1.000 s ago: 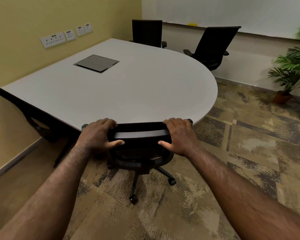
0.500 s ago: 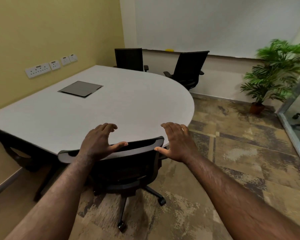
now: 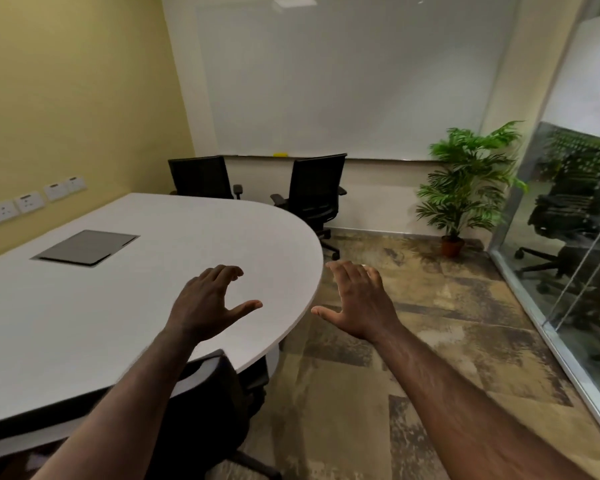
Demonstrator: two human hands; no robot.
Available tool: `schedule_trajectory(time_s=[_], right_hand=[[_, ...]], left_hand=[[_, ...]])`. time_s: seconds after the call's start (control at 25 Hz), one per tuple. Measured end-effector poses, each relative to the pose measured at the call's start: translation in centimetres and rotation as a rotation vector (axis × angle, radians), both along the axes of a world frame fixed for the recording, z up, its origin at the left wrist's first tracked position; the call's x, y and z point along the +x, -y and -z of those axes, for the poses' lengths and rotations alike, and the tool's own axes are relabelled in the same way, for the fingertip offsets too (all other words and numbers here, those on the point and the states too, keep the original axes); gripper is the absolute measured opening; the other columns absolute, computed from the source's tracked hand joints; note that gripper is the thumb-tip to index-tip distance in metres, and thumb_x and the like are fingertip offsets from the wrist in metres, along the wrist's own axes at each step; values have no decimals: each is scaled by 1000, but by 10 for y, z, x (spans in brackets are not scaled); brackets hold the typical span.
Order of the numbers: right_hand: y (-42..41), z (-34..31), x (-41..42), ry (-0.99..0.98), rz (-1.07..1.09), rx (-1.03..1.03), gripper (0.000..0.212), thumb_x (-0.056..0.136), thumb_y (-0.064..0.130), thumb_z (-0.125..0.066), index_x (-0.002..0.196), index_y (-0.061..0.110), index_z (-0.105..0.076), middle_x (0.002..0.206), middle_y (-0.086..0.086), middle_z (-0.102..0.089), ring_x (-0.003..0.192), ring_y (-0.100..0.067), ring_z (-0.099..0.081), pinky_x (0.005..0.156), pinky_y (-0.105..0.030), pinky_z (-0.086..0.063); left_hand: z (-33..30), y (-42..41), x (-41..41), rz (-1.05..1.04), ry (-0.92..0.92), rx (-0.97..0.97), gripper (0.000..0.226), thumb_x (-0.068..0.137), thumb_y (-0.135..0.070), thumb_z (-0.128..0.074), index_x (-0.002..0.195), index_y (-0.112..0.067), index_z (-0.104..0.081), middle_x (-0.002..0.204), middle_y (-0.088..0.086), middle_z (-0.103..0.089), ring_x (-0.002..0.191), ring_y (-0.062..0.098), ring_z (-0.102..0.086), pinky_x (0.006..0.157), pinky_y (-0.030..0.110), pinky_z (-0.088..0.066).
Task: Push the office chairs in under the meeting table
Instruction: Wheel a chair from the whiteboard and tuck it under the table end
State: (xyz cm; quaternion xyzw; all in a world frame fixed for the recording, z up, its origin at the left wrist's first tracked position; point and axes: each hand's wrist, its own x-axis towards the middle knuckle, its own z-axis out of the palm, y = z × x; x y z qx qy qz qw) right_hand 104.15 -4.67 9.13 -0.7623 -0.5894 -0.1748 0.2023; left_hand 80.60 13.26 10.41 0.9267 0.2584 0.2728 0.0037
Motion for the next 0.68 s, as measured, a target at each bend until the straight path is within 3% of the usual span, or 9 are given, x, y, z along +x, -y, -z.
schedule_trajectory(time_s=[0.36, 0.68], right_hand=[[14, 2, 127, 49, 179, -1, 82, 76, 63, -59, 137, 15, -34, 134, -5, -45, 121, -25, -41, 106, -48, -21], [-46, 21, 234, 7, 275, 5, 80, 78, 62, -55, 139, 16, -30, 144, -6, -36, 131, -24, -30, 113, -43, -12]], left_hand=[[8, -24, 154, 119, -5, 29, 77, 72, -83, -43, 120, -24, -49, 123, -1, -60, 110, 19, -54, 87, 40, -46], [30, -94, 289, 165, 37, 74, 68, 77, -68, -53, 126, -23, -43, 134, 4, -50, 129, 24, -37, 103, 45, -33]])
